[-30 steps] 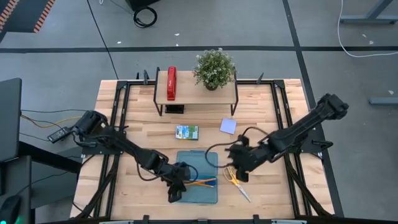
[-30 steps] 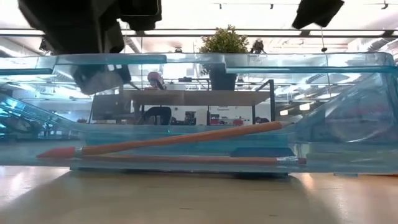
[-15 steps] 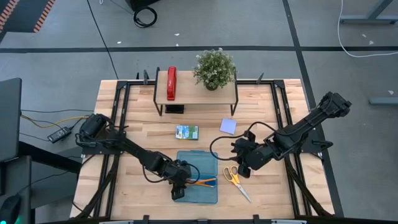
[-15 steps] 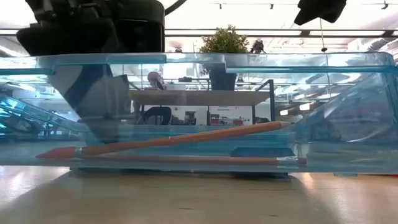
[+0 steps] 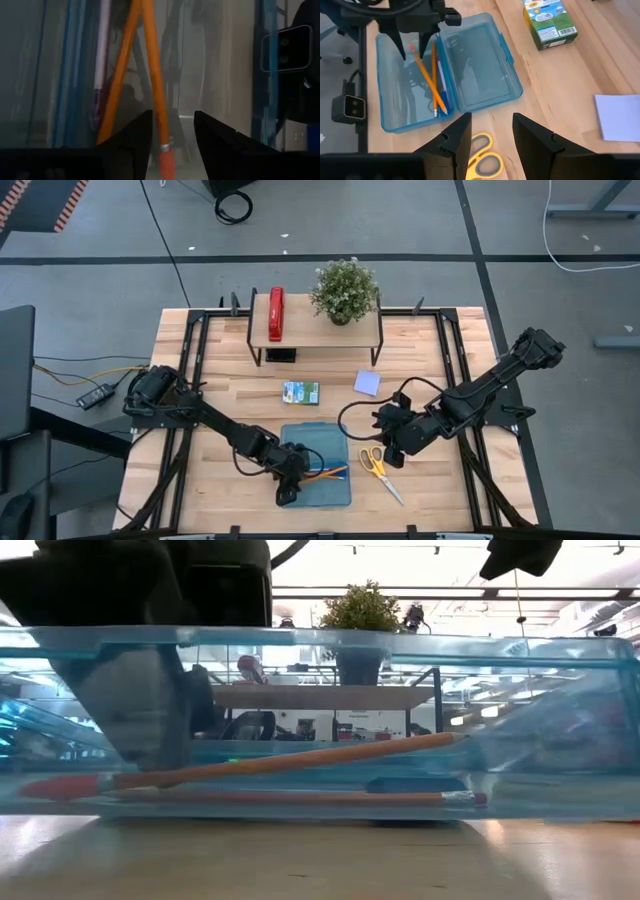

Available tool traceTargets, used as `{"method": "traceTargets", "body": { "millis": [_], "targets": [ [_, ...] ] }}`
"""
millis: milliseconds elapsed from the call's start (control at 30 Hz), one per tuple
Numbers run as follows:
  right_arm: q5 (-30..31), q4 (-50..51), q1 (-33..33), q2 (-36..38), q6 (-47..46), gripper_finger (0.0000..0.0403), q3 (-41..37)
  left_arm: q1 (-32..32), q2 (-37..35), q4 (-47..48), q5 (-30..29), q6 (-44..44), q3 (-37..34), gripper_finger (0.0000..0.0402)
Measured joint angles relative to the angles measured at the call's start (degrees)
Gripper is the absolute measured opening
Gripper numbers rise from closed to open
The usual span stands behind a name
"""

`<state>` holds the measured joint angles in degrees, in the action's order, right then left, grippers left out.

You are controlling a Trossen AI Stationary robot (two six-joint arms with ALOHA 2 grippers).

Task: Pack school essentials
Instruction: Adjust the pencils in the blue supply box, then adjust the blue supply box

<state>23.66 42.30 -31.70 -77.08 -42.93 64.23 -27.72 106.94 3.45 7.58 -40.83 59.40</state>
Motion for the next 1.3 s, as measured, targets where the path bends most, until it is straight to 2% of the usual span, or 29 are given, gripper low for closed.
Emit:
{"method": "traceTargets", "body": {
  "millis": [200, 567, 667, 800, 1000, 1300],
  "targets": [
    [1.26, 0.72, 0.02, -0.01, 1.7, 0.0149, 0.0, 0.01, 0.0, -0.91, 1.37, 0.88, 0.0, 0.013],
    [4.08, 1.4, 0.04, -0.02, 2.69, 0.0149, 0.0, 0.01, 0.0, -10.46, 14.82, 2.65, 0.0, 0.0049],
    [4.39, 1.4, 0.02, -0.02, 2.86, 0.0149, 0.0, 0.15, -0.04, -10.24, 17.13, 3.82, 0.0, 0.0025],
    [4.39, 1.67, 0.02, -0.02, 2.55, 0.0149, 0.0, 1.05, -0.04, -7.32, 14.84, 2.83, 0.0, 0.0005],
    [4.4, 2.86, 0.02, -0.02, 1.68, 0.0149, 0.0, 1.14, -0.16, -5.33, 3.21, -0.07, 0.0, 0.0019],
    [4.85, 5.21, 0.04, -0.02, 2.44, 0.0149, 0.0, -0.83, -0.12, -4.03, 1.61, 0.92, 0.0, 0.0049]
  ]
}}
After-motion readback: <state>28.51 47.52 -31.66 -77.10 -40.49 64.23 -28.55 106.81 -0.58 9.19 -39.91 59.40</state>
